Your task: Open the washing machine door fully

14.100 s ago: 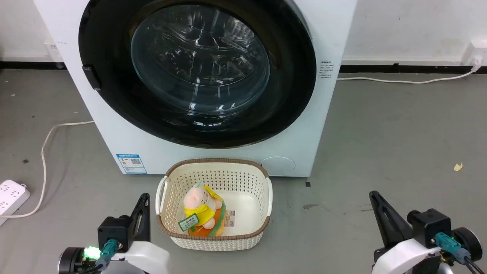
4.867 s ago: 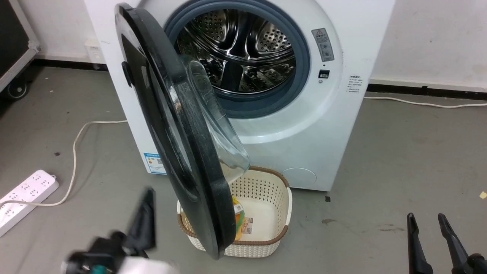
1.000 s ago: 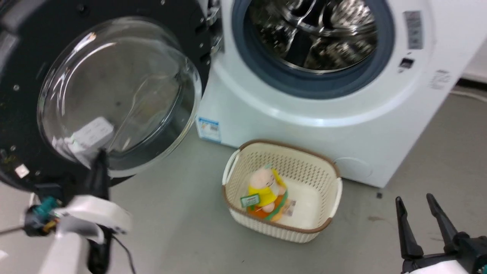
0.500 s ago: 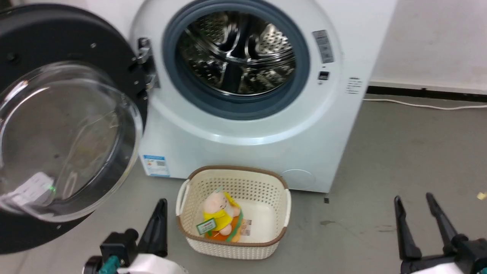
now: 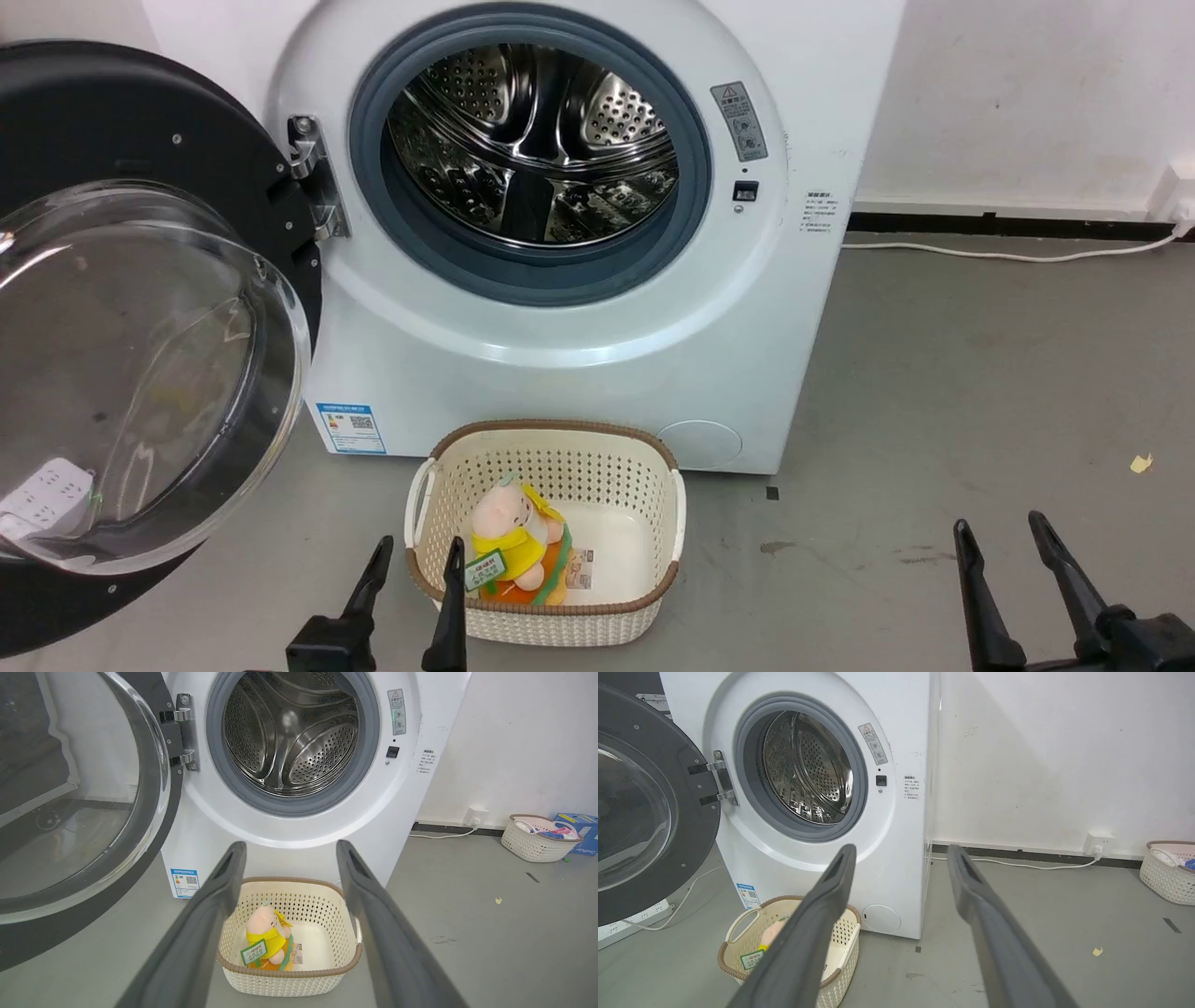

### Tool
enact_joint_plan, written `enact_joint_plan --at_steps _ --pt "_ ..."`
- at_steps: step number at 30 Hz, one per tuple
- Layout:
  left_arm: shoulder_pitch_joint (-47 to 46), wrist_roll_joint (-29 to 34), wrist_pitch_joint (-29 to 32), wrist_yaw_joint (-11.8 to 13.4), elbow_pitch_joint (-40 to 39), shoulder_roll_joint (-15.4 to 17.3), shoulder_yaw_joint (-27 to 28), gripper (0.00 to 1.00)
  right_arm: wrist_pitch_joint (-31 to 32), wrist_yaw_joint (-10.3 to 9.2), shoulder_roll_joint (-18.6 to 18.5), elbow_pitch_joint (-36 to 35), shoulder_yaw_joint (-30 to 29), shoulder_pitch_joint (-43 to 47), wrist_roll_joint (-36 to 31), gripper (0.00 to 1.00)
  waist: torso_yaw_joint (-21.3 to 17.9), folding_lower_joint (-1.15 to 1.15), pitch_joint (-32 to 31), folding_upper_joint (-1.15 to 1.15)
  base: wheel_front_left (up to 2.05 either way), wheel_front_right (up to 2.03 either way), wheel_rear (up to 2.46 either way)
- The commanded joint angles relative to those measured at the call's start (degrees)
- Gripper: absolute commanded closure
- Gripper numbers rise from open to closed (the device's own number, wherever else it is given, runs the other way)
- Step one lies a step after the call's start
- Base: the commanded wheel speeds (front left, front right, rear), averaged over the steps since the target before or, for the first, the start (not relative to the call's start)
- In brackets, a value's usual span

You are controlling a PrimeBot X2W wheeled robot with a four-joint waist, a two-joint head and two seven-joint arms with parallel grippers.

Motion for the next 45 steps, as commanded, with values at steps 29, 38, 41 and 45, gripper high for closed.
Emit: enact_joint_plan --at_steps 29,38,41,45 --pt "-0.5 4.0 -0.3 -1.2 1.5 -0.8 1.1 0.00 -0.3 0.05 0.1 2.8 0.4 0.1 1.4 0.00 0.6 0.00 0.2 0.00 0.00 0.00 0.00" --pt "-0.1 2.9 0.1 -2.0 1.6 -0.9 1.3 1.00 0.0 0.00 0.0 2.6 0.3 0.0 1.1 1.00 0.6 0.00 0.2 0.00 0.00 0.00 0.00" --pt "-0.1 3.0 0.3 -2.0 1.4 -0.9 1.5 1.00 0.3 0.00 0.0 2.6 0.4 -0.1 1.0 1.00 0.6 0.00 0.3 0.00 0.00 0.00 0.00" --pt "-0.3 3.3 0.8 -2.1 1.1 -1.0 1.8 1.00 0.7 0.00 0.0 2.5 0.6 -0.4 0.9 1.00 0.5 0.00 0.4 0.00 0.00 0.00 0.00"
